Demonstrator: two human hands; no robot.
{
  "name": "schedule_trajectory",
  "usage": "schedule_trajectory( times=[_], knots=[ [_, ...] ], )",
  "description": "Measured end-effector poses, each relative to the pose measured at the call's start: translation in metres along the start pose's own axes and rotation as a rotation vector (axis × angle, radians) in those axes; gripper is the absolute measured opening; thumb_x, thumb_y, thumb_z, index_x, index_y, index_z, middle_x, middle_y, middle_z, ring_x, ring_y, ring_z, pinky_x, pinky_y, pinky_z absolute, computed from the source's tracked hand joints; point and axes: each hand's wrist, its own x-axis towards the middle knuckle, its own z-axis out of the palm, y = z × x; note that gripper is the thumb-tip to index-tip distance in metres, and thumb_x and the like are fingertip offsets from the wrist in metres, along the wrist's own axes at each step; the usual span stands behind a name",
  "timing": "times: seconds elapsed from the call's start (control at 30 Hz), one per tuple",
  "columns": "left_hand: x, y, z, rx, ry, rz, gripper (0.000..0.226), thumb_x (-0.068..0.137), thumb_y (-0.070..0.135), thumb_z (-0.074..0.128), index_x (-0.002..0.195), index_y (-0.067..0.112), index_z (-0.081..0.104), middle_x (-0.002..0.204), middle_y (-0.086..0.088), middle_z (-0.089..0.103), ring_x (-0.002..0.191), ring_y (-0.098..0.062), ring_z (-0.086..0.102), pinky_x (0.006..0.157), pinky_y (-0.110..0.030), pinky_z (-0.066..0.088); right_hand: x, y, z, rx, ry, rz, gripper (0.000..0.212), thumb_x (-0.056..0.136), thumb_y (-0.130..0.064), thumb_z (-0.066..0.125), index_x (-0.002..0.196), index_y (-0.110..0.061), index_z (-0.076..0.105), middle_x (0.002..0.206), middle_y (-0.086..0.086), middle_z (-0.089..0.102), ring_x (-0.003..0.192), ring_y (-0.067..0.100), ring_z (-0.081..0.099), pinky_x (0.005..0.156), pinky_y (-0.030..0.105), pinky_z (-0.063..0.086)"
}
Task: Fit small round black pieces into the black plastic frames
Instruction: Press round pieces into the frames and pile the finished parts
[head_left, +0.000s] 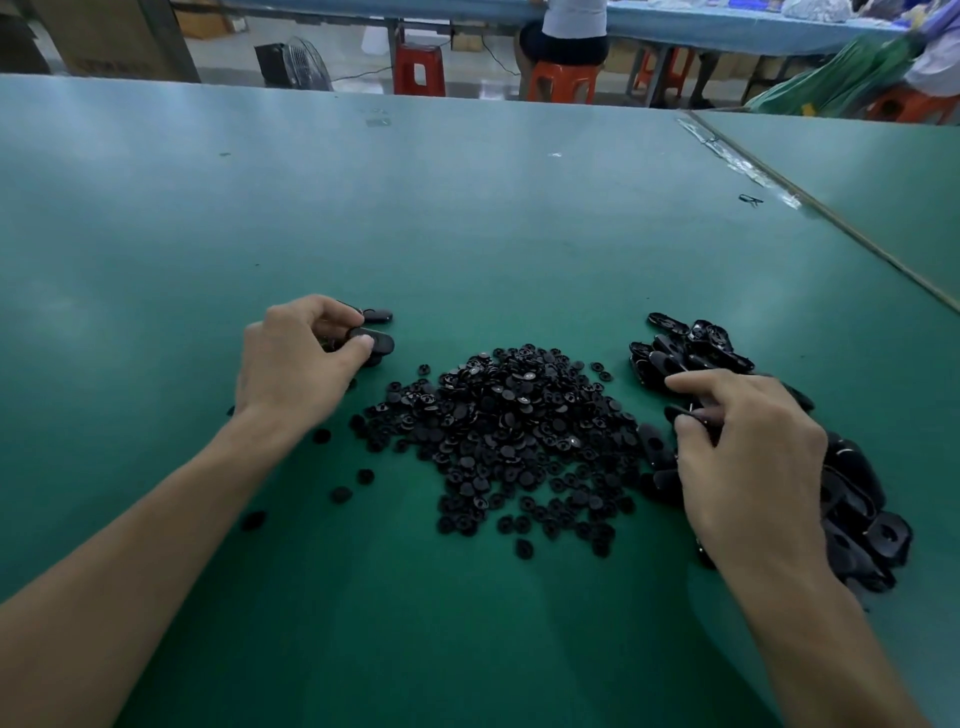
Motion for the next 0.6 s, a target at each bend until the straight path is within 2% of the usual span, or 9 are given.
schedule_trajectory(
  times=[0.07, 0.13, 0.2, 0.27, 0.33, 0.4, 0.43, 0.5, 0.6],
  knots=[
    [-0.001, -0.001, 0.000, 0.087, 0.022, 0.004, 0.021, 0.081, 0.030, 0.078, 0.096, 0.039, 0.066, 0.100, 0.006, 0.067, 0.094, -0.012, 0.059, 0.085, -0.030, 0.045, 0.001, -0.001, 0.001, 0.103, 0.026, -0.048, 0.031, 0.086, 0.004, 0.071, 0.108, -0.018, 0.074, 0.102, 0.003, 0.067, 0.076, 0.006, 0.060, 0.080, -0.009, 0.031],
    [-0.003, 0.003, -0.001, 0.107, 0.041, 0.013, 0.027, 0.083, 0.029, 0.077, 0.108, 0.034, 0.066, 0.111, -0.001, 0.062, 0.092, -0.006, 0.051, 0.085, -0.026, 0.037, 0.000, -0.004, 0.003, 0.252, 0.015, -0.083, 0.028, 0.084, -0.002, 0.076, 0.102, -0.023, 0.075, 0.092, -0.008, 0.069, 0.077, -0.001, 0.065, 0.078, -0.004, 0.041],
    [-0.008, 0.019, -0.002, 0.015, 0.043, 0.067, 0.017, 0.085, 0.025, 0.076, 0.098, 0.031, 0.068, 0.102, 0.002, 0.066, 0.074, 0.003, 0.054, 0.075, -0.014, 0.039, -0.003, -0.010, 0.007, 0.417, -0.035, -0.097, 0.029, 0.083, -0.005, 0.078, 0.092, -0.033, 0.073, 0.084, -0.018, 0.071, 0.080, -0.002, 0.068, 0.074, 0.003, 0.047],
    [-0.022, 0.041, -0.001, -0.124, -0.059, 0.122, 0.012, 0.085, 0.023, 0.077, 0.082, 0.031, 0.068, 0.079, 0.013, 0.070, 0.061, 0.004, 0.061, 0.063, -0.008, 0.043, -0.008, -0.016, 0.011, 0.612, -0.119, -0.082, 0.033, 0.082, -0.003, 0.078, 0.084, -0.035, 0.073, 0.080, -0.014, 0.074, 0.078, 0.002, 0.071, 0.073, 0.011, 0.053],
    [-0.043, 0.061, 0.004, -0.273, -0.235, 0.148, 0.008, 0.082, 0.031, 0.078, 0.079, 0.028, 0.071, 0.069, 0.016, 0.070, 0.061, -0.003, 0.065, 0.062, -0.015, 0.050, -0.010, -0.022, 0.015, 0.797, -0.197, -0.059, 0.032, 0.081, 0.001, 0.078, 0.082, -0.031, 0.075, 0.083, -0.009, 0.076, 0.078, 0.008, 0.073, 0.074, 0.016, 0.056],
    [-0.067, 0.077, 0.011, -0.409, -0.404, 0.132, 0.018, 0.077, 0.044, 0.073, 0.083, 0.026, 0.073, 0.072, 0.010, 0.072, 0.067, -0.013, 0.070, 0.061, -0.025, 0.057, -0.012, -0.024, 0.018, 0.935, -0.243, -0.019, 0.031, 0.081, 0.005, 0.077, 0.082, -0.026, 0.077, 0.086, -0.003, 0.077, 0.080, 0.012, 0.073, 0.075, 0.017, 0.056],
    [-0.078, 0.082, 0.015, -0.470, -0.462, 0.116, 0.019, 0.077, 0.043, 0.072, 0.084, 0.026, 0.073, 0.072, 0.008, 0.072, 0.068, -0.016, 0.071, 0.059, -0.028, 0.058, -0.013, -0.024, 0.020, 0.982, -0.258, -0.002, 0.030, 0.081, 0.006, 0.076, 0.083, -0.024, 0.077, 0.086, 0.000, 0.077, 0.081, 0.013, 0.074, 0.075, 0.016, 0.055],
    [-0.092, 0.082, 0.023, -0.568, -0.513, 0.114, 0.005, 0.084, 0.027, 0.076, 0.086, 0.024, 0.073, 0.073, 0.004, 0.073, 0.069, -0.017, 0.072, 0.059, -0.026, 0.058, -0.014, -0.025, 0.022, 1.021, -0.278, 0.014, 0.029, 0.082, 0.009, 0.074, 0.083, -0.021, 0.076, 0.087, 0.002, 0.077, 0.083, 0.015, 0.074, 0.076, 0.017, 0.055],
    [-0.099, 0.075, 0.028, -0.668, -0.483, 0.112, 0.012, 0.088, 0.004, 0.074, 0.090, 0.016, 0.073, 0.075, -0.004, 0.074, 0.068, -0.018, 0.073, 0.063, -0.025, 0.058, -0.015, -0.024, 0.023, 0.972, -0.264, 0.019, 0.026, 0.082, 0.003, 0.076, 0.086, -0.022, 0.076, 0.087, -0.001, 0.077, 0.083, 0.013, 0.074, 0.076, 0.018, 0.055]
  ],
)
